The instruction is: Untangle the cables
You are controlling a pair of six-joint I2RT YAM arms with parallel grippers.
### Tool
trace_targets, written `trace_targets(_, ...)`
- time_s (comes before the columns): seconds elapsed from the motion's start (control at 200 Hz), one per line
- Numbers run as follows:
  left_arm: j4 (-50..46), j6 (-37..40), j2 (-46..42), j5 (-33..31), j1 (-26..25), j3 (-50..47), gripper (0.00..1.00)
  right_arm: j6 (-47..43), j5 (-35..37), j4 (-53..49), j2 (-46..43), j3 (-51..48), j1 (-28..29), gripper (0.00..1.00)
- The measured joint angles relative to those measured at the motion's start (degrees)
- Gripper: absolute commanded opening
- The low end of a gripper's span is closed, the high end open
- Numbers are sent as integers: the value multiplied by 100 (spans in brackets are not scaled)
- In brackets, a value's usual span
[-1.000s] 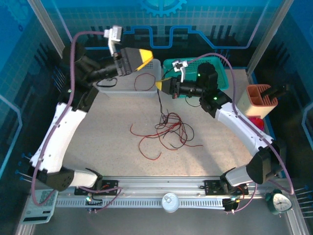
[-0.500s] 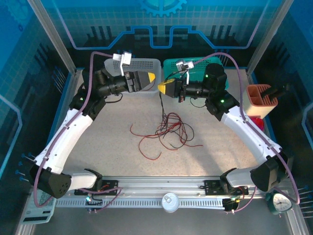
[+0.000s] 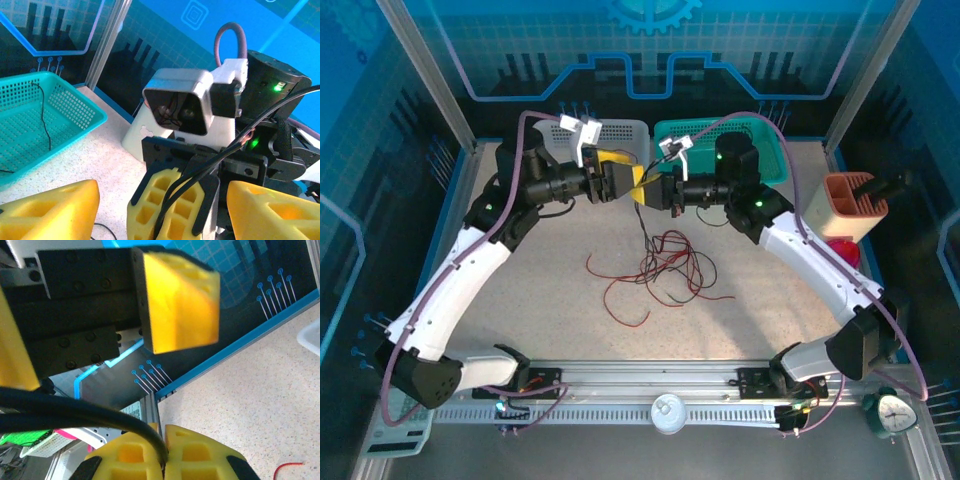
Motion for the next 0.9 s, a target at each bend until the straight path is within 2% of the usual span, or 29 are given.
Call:
trace_targets(0.375,11,42,-52,-81,-63,0,68,-155,44,-168,184,109,219,0)
trace_targets(0.72,13,39,-52,-85,-92,0,53,-179,46,-234,216,190,273,0)
trace_targets(0.9,15,39,-48,-83,-118,0,55,-181,46,-238,254,219,330,0)
